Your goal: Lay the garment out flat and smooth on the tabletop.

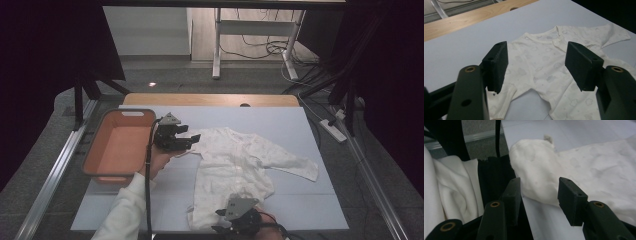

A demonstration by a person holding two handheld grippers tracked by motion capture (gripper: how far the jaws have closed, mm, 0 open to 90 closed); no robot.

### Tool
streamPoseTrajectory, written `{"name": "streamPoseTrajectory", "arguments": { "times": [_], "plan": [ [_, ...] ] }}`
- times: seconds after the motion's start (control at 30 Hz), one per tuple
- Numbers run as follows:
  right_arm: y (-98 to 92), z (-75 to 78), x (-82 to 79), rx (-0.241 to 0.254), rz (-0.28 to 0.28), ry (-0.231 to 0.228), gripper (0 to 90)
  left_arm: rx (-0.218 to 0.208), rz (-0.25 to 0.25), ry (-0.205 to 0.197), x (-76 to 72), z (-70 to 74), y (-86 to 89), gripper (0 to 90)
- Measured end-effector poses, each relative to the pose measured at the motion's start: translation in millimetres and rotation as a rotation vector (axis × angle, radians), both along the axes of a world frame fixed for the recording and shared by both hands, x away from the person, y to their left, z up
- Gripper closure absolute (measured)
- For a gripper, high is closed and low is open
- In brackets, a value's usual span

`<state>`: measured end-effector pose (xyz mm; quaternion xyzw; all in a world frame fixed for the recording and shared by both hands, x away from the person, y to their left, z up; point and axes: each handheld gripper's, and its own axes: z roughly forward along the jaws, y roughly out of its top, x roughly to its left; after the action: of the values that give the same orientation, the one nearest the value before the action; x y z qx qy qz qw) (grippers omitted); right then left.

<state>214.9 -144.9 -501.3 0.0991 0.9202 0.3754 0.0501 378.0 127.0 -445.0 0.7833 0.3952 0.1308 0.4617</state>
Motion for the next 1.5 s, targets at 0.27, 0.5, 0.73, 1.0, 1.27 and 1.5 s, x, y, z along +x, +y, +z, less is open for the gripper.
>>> {"name": "streamPoseTrajectory", "arguments": {
  "times": [0.27,0.5,0.73,1.0,1.27,1.5],
  "plan": [
    [19.9,-14.9,10.2,-0.054,0.011,0.025,49.9,0.000,0.001,0.003,0.5,-0.6,-0.1,35.4],
    [28.4,-20.6,14.3,-0.073,0.005,0.000,61.1,0.000,0.005,0.004,1.0,-1.1,0.0,35.4],
    [23.8,-14.3,13.8,-0.068,0.034,0.003,82.8,0.001,0.005,0.002,0.6,-0.5,0.6,35.4],
    [4.8,27.4,19.4,0.067,0.018,0.064,81.2,-0.002,0.007,0.000,-0.1,0.2,1.6,35.5],
    [-2.8,24.5,83.5,0.077,-0.163,0.078,75.6,0.000,0.008,0.005,1.0,-0.9,1.4,35.5],
    [-6.5,15.4,105.5,0.071,-0.290,0.060,68.9,-0.003,0.011,0.004,1.4,-1.3,2.6,35.5]
  ]
}}
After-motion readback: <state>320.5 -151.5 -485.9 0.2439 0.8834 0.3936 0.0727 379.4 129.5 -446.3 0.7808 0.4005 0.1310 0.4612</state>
